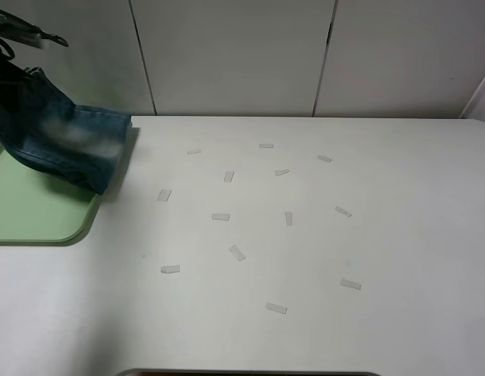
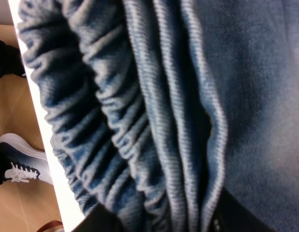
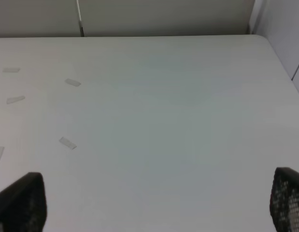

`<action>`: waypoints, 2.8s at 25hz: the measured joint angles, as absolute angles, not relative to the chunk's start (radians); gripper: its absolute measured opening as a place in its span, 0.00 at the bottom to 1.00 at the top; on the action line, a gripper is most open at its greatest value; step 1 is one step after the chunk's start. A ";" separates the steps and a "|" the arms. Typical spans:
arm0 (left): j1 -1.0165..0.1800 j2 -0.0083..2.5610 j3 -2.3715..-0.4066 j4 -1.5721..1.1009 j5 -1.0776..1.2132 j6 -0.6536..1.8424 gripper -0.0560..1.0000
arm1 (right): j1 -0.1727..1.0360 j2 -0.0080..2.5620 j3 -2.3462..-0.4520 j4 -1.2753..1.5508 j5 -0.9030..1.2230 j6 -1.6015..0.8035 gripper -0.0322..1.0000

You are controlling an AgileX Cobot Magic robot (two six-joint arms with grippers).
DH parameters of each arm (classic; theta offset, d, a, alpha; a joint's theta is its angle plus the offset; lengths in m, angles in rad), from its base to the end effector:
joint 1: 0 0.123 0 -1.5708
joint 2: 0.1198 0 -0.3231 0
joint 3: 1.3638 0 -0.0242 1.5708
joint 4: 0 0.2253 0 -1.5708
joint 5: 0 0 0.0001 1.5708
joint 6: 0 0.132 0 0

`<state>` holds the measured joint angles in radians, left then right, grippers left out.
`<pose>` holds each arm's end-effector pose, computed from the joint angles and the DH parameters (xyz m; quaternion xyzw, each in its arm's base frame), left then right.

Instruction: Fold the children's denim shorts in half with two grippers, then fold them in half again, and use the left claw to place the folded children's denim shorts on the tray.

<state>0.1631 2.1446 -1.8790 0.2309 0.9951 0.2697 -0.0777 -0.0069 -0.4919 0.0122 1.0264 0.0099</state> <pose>0.4735 0.1036 0.2364 0.0942 0.9702 0.1467 0.1685 -0.0272 0.0035 0.2478 0.0368 0.8437 -0.0121 0.5355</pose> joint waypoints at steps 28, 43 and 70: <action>0.193 2.182 -1.878 0.242 0.908 0.298 0.52 | -0.078 -0.007 -0.492 0.012 1.025 0.010 0.71; 0.193 2.178 -1.878 0.223 0.880 0.292 0.99 | -0.078 -0.007 -0.492 0.012 1.025 0.010 0.71; 0.172 1.583 -1.668 0.057 1.171 0.143 0.99 | -0.078 -0.007 -0.492 0.012 1.025 0.010 0.71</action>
<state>0.1719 1.5833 -1.6675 0.0567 1.1710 0.1430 -0.0777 -0.0069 -0.4919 0.0122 1.0254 0.0099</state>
